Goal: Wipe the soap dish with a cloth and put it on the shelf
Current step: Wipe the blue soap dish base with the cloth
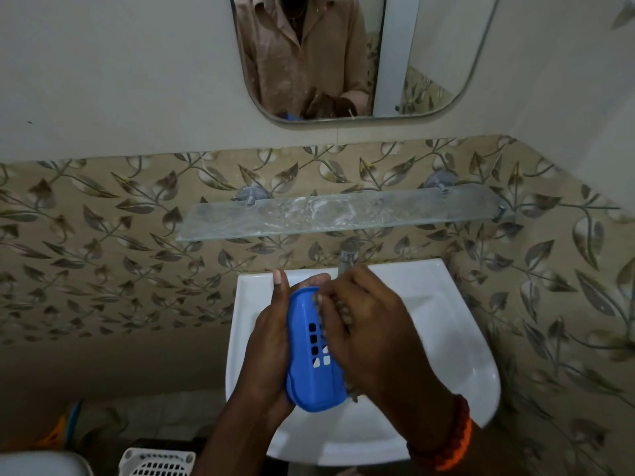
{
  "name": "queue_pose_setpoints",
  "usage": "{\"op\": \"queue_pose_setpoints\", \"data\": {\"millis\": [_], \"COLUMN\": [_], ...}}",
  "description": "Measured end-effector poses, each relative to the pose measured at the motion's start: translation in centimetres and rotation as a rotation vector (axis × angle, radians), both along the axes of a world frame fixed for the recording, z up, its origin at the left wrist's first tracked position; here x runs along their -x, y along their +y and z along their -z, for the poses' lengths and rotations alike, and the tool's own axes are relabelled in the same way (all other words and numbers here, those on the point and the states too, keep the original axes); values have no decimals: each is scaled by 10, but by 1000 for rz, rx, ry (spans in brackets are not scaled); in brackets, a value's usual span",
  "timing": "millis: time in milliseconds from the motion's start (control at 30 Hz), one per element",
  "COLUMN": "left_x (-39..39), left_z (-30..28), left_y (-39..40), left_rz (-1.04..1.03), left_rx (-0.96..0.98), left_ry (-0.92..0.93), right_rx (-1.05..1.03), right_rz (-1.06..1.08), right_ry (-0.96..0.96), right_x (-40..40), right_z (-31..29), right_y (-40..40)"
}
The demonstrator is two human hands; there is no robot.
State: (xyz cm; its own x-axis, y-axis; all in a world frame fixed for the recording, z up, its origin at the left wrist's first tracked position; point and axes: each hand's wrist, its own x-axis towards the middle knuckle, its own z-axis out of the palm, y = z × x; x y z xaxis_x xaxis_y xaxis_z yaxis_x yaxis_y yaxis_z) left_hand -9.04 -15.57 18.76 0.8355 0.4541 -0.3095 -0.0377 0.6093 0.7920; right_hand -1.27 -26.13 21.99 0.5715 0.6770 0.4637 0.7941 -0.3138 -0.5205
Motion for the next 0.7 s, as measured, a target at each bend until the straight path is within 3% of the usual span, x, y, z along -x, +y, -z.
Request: {"op": "queue_pose_setpoints", "data": {"millis": [200, 467, 633, 700], "left_x": [-2, -6, -5, -6], "left_z": [0, -7, -6, -3], "left_y": [-5, 11, 8, 7], "left_rz": [36, -55, -51, -47], "left_rx": [44, 119, 169, 196], "left_ry": [-33, -85, -101, -107], "right_rx": [-88, 216, 306, 329], "right_rz": [-21, -339, -152, -168], "right_ry": [-8, 88, 3, 5], "right_x": [6, 33, 15, 20], "right_z": [3, 4, -2, 2], "right_y": [-11, -37, -47, -47]}}
